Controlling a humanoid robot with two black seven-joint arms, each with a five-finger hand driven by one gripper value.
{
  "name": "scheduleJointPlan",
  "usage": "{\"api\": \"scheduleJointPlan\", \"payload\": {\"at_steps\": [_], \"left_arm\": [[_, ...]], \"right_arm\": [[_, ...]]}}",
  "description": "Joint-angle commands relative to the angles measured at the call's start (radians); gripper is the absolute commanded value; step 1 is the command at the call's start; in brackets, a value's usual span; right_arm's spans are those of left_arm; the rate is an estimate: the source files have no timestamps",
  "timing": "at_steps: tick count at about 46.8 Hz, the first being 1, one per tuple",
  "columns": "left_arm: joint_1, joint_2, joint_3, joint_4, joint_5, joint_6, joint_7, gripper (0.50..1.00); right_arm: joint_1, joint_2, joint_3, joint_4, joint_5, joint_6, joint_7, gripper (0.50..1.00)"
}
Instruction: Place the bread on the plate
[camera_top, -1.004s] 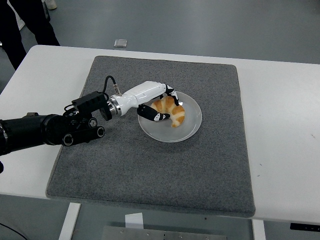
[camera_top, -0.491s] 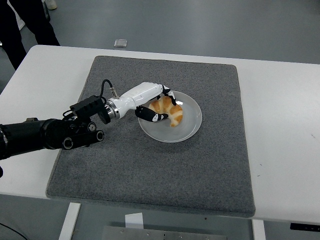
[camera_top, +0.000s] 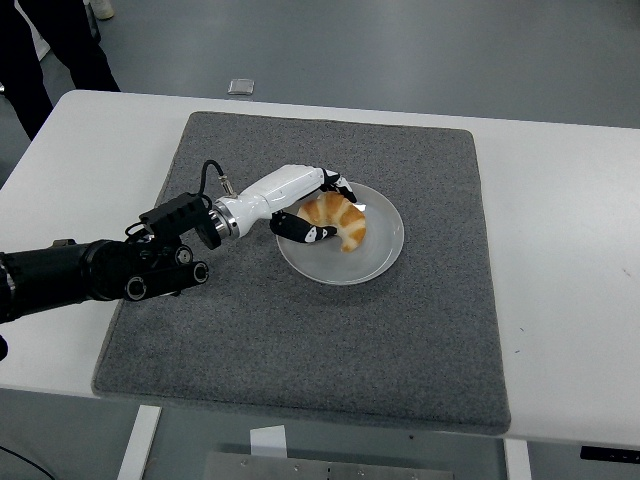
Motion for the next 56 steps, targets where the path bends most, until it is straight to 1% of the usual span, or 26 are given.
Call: {"api": "scheduleJointPlan", "payload": {"at_steps": [1, 5, 6, 12, 15, 21, 41, 47, 53, 56], "left_arm": [[0.005, 0.0, -0.002, 0.0, 0.0, 0.001, 0.0, 0.694], [0.005, 0.0, -0.005, 0.0, 0.0, 0.001, 0.0, 0.698], [0.005, 0.0, -0.008, 0.0, 0.0, 0.001, 0.0, 0.707], [0.006, 0.002, -0.029, -0.006, 0.0, 0.001, 0.0, 0.827], [0.006, 0.002, -0.031, -0.009, 0.0, 0.001, 0.0, 0.855], [0.006, 0.003, -0.032, -0.012, -0.003, 0.001, 0.0, 0.988], [0.005, 0.002, -0.04, -0.02, -0.039, -0.001, 0.0, 0.992], [0.005, 0.005, -0.098, -0.021, -0.051, -0.004, 0.0, 0.992], [0.003, 0.008, -0.173, -0.023, -0.054, -0.022, 0.002, 0.994], [0.001, 0.009, -0.222, -0.024, -0.066, -0.048, 0.003, 0.994]], "right_arm": [[0.0, 0.0, 0.0, 0.0, -0.001, -0.001, 0.0, 0.952], [0.0, 0.0, 0.0, 0.0, -0.001, -0.001, 0.0, 0.952], [0.0, 0.0, 0.0, 0.0, -0.001, -0.001, 0.0, 0.952], [0.0, 0.0, 0.0, 0.0, 0.001, -0.001, 0.0, 0.952], [0.0, 0.0, 0.0, 0.0, -0.001, -0.001, 0.0, 0.952], [0.0, 0.0, 0.0, 0.0, -0.001, -0.001, 0.0, 0.952], [0.0, 0.0, 0.0, 0.0, -0.001, -0.001, 0.0, 0.952], [0.0, 0.0, 0.0, 0.0, 0.001, -0.001, 0.0, 0.952], [0.0, 0.0, 0.0, 0.0, -0.001, -0.001, 0.0, 0.952], [0.0, 0.0, 0.0, 0.0, 0.001, -0.001, 0.0, 0.952]]}}
